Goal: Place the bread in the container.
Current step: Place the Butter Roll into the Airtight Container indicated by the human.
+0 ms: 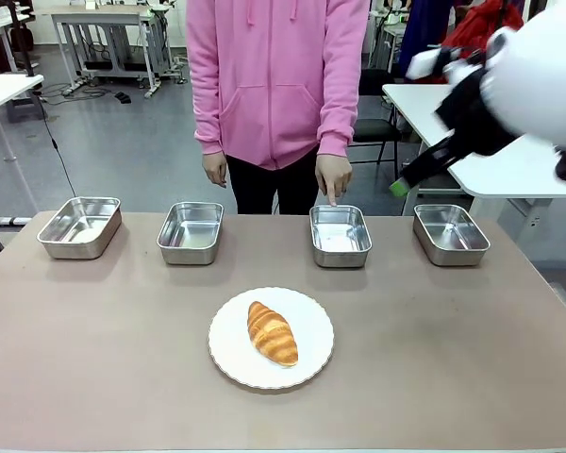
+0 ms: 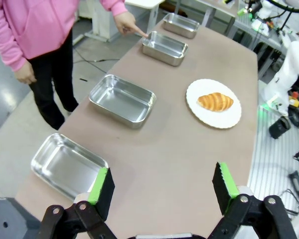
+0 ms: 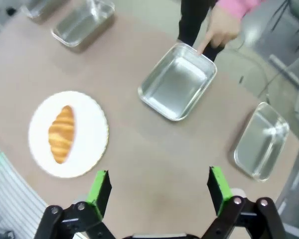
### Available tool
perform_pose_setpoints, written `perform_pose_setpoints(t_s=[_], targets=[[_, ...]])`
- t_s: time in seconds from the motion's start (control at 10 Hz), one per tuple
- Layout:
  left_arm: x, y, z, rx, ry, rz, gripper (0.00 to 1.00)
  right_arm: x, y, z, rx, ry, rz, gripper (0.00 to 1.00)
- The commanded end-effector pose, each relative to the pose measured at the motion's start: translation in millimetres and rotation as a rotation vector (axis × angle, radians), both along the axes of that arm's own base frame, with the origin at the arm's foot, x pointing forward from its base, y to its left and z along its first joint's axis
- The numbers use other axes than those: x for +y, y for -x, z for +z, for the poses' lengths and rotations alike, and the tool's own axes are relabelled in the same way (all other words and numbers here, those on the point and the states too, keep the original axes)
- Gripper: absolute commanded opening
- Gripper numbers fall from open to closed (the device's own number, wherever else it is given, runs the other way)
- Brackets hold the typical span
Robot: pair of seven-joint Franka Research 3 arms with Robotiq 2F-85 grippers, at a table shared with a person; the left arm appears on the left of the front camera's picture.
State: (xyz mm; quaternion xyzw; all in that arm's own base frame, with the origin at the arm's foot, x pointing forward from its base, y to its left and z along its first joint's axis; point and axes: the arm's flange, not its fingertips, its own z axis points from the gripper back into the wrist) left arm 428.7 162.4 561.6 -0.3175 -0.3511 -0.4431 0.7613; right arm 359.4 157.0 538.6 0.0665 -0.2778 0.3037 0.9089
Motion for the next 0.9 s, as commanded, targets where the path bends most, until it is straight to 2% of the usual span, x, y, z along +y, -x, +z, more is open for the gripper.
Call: perform_pose_setpoints(t_s=[0.0,0.3,0.4,0.5,0.8], targets=[[0.3,1.5,2.1,-0.013,0.001,-0.006,1.00,55.0,23.8,-18.4,0.053,0.067,-0.082,1.00],[0.3,1.5,2.1,-0.013,0.001,-0.006,1.00,108.2,32.4,-62.4,0.051,0.059,-0.142,1.00],[0.3,1.5,2.1,-0.013,0.001,-0.006,1.00,106.4,25.9,-68.5,0.078,-0.039,-0.236,1.00],[0.3,1.5,2.1,-0.013,0.001,-0.006,1.00,103.5,47.3,-50.6,0.070,0.080,-0.097,1.00],[0.3,1.5,2.1,-0.013,0.001,-0.006,1.00,103.5,47.3,-50.6,0.070,0.080,-0.097,1.00]])
